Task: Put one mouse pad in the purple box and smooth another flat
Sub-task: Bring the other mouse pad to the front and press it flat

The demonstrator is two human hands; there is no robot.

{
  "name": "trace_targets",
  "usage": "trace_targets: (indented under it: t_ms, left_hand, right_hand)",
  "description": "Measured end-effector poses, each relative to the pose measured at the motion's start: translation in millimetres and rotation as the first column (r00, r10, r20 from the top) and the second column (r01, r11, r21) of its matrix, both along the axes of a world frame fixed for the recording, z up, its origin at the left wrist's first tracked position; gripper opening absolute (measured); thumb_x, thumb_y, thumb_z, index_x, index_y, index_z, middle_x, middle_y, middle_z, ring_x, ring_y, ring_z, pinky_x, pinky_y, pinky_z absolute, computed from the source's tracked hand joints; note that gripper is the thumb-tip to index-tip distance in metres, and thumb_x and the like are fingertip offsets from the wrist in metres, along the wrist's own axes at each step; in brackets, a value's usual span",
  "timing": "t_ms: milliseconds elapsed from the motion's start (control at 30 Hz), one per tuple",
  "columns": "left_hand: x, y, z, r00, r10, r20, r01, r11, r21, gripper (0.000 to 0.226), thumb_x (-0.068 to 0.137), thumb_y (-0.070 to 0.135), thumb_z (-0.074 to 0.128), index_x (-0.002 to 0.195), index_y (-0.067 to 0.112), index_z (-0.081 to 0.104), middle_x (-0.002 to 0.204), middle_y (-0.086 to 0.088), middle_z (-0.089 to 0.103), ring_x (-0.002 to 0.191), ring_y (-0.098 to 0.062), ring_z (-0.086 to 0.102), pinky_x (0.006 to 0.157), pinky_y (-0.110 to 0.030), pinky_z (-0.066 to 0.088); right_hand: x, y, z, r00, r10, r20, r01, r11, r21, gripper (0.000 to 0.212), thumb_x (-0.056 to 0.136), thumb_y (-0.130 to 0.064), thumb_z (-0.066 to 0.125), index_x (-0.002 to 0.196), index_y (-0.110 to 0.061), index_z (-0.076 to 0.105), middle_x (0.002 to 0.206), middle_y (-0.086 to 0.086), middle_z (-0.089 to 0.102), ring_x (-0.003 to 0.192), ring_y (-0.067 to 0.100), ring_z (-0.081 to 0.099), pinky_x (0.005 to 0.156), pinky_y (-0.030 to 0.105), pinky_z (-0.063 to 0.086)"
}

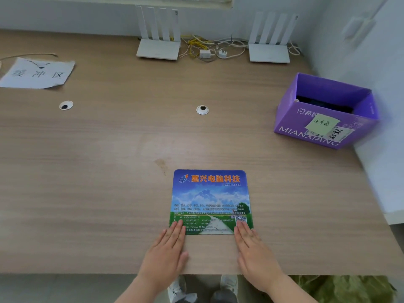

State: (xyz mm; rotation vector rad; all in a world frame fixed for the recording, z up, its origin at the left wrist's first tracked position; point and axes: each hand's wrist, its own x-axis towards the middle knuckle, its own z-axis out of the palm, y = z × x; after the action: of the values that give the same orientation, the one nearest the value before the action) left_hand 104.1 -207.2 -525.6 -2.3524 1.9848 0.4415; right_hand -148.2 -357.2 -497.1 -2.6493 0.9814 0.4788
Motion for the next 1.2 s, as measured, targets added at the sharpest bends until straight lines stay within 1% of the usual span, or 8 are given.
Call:
trace_targets:
  t_ms: [167,467,633,733,833,933,1133,1200]
  left_hand:
    - [3.0,2.0,3.7,0.999,-0.023,-0.044,0.023,1.0,-0.003,0.067,0.093,0.048,0.038,0.144,0.005,0.037,0.153,-0.008,0.036,0.144,-0.017,0.021,0.113,-0.035,0.016]
    - [51.2,-81.2,10.0,0.998,0.061,-0.004,-0.061,0.997,0.05,0.072,0.098,0.051,0.008,0.141,0.008,0.044,0.149,-0.005,0.044,0.137,-0.018,0.04,0.113,-0.032,0.019]
    - [73.7,-136.7,18.7,0.997,0.078,0.005,-0.079,0.995,0.066,0.088,0.082,0.056,-0.021,0.153,0.012,0.01,0.162,0.0,0.005,0.149,-0.014,0.005,0.119,-0.033,0.004]
    - [79.5,-150.7,18.1,0.997,0.08,0.019,-0.081,0.995,0.055,0.094,0.077,0.055,-0.029,0.153,0.013,0.008,0.163,0.0,0.002,0.149,-0.012,0.002,0.119,-0.033,0.005]
    - [73.4,-146.9,13.4,0.995,0.098,0.015,-0.098,0.995,0.032,0.106,0.067,0.055,-0.041,0.152,0.013,0.006,0.162,0.001,0.0,0.149,-0.013,0.001,0.118,-0.033,0.006]
    - [65.2,-155.8,14.9,0.996,0.082,-0.019,-0.082,0.997,0.009,0.097,0.074,0.053,-0.033,0.152,0.013,0.007,0.163,-0.001,0.002,0.149,-0.014,0.002,0.119,-0.034,0.004]
    - [35.5,-201.7,16.5,0.998,-0.043,-0.034,0.046,0.997,0.069,0.059,0.099,0.039,0.008,0.153,0.015,0.005,0.163,-0.001,-0.001,0.149,-0.013,-0.003,0.121,-0.035,0.005]
    - [37.5,-199.4,13.4,0.999,-0.041,-0.029,0.043,0.997,0.06,0.056,0.1,0.036,0.009,0.153,0.016,0.004,0.163,0.002,-0.003,0.148,-0.011,-0.005,0.121,-0.033,0.003]
  right_hand:
    - [-5.5,2.2,-1.6,0.998,-0.034,0.045,0.034,0.999,0.006,0.062,0.09,-0.032,0.034,0.145,-0.003,0.03,0.154,0.011,0.025,0.143,0.022,0.017,0.112,0.033,0.01]
    - [48.5,-85.1,-0.5,0.991,-0.122,0.055,0.123,0.992,-0.026,0.069,0.089,-0.042,0.002,0.149,-0.008,0.001,0.154,0.001,-0.013,0.147,0.019,-0.007,0.118,0.031,-0.006]
    - [80.7,-129.6,3.2,0.991,-0.132,0.008,0.133,0.991,-0.01,0.06,0.098,-0.031,0.018,0.149,-0.003,0.003,0.159,0.013,-0.004,0.147,0.023,-0.004,0.12,0.034,0.0]
    - [85.5,-142.0,0.0,0.989,-0.143,0.029,0.143,0.99,-0.011,0.06,0.096,-0.028,0.019,0.149,-0.002,0.006,0.159,0.014,-0.002,0.147,0.023,-0.003,0.118,0.033,-0.001]
    - [85.4,-138.2,-3.0,0.987,-0.151,0.056,0.153,0.988,-0.031,0.073,0.084,-0.036,0.001,0.148,-0.002,0.007,0.159,0.014,-0.001,0.147,0.023,-0.003,0.118,0.033,-0.002]
    - [96.4,-130.0,-3.6,0.986,-0.147,0.076,0.148,0.989,-0.015,0.076,0.08,-0.037,-0.001,0.149,-0.003,0.006,0.159,0.013,-0.003,0.147,0.024,-0.004,0.118,0.033,-0.003]
    - [160.1,-112.5,-5.3,0.975,-0.089,0.203,0.063,0.99,0.129,0.059,0.096,-0.026,0.025,0.15,-0.006,0.008,0.16,0.008,0.001,0.147,0.018,-0.004,0.117,0.029,-0.006]
    - [156.4,-115.4,-9.0,0.974,-0.062,0.217,0.037,0.992,0.118,0.061,0.095,-0.027,0.026,0.15,-0.007,0.009,0.16,0.006,0.001,0.147,0.017,-0.004,0.116,0.028,-0.007]
